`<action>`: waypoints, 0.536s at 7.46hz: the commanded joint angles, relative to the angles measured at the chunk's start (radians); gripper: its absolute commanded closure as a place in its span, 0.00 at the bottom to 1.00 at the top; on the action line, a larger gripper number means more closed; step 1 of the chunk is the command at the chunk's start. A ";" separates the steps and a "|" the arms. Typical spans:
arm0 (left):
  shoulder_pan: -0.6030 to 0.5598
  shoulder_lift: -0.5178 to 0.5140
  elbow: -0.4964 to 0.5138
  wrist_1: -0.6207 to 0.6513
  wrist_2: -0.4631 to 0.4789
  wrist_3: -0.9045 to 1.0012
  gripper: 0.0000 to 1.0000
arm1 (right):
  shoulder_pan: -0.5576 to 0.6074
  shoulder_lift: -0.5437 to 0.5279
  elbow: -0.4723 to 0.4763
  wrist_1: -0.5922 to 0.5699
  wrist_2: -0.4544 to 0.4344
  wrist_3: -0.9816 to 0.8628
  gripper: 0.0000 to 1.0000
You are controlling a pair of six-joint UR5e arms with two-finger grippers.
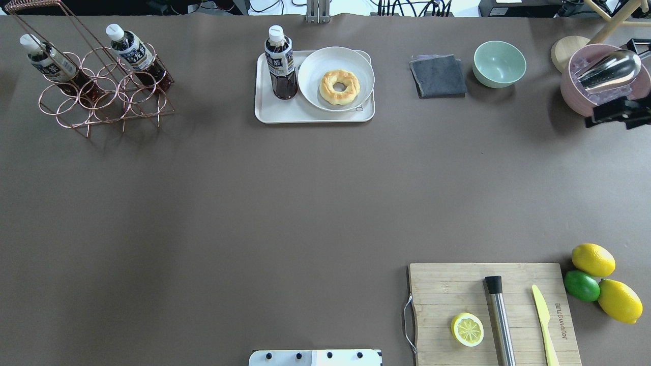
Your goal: Place tea on tray
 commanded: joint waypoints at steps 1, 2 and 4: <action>-0.014 0.031 0.048 0.002 0.092 0.146 0.00 | 0.149 -0.220 -0.048 -0.091 0.024 -0.382 0.00; -0.015 0.031 0.033 0.011 0.090 0.145 0.00 | 0.250 -0.223 -0.080 -0.207 0.009 -0.534 0.00; -0.015 0.031 0.052 0.013 0.093 0.142 0.00 | 0.411 -0.177 -0.108 -0.425 -0.084 -0.763 0.00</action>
